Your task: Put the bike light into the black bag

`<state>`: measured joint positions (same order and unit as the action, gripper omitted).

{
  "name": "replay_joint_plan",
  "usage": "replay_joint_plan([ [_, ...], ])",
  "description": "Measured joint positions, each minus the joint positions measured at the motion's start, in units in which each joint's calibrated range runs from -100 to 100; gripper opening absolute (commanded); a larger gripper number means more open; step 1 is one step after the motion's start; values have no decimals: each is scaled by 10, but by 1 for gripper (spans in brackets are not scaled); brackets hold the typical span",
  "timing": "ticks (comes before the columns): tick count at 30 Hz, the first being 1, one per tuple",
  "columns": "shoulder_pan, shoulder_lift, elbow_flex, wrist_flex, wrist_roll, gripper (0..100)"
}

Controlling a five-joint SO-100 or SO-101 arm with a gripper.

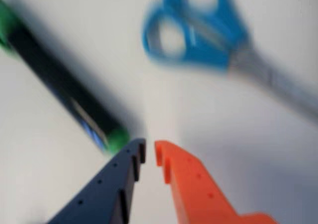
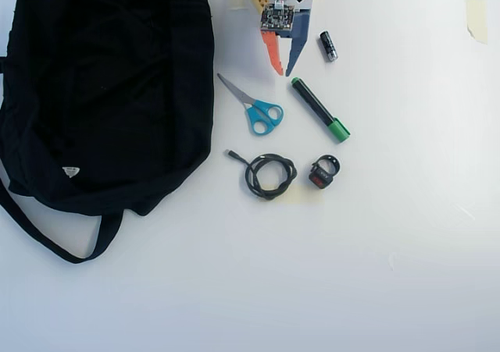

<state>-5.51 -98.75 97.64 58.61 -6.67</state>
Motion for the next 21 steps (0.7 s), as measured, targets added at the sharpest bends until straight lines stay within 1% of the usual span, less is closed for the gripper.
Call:
replay_joint_plan([
  [3,0,12,-9,-114,0,2],
  [6,5,67,-20,-277,1,2],
  [10,29,199,-43,-526,2,2],
  [13,44,344,-117,-651,2,2],
  [15,48,412,-167,-671,7,2],
  [16,51,456,-203,-674,18,2],
  [19,51,592,-349,-678,57,2],
  [21,49,666,-436,-681,66,2],
])
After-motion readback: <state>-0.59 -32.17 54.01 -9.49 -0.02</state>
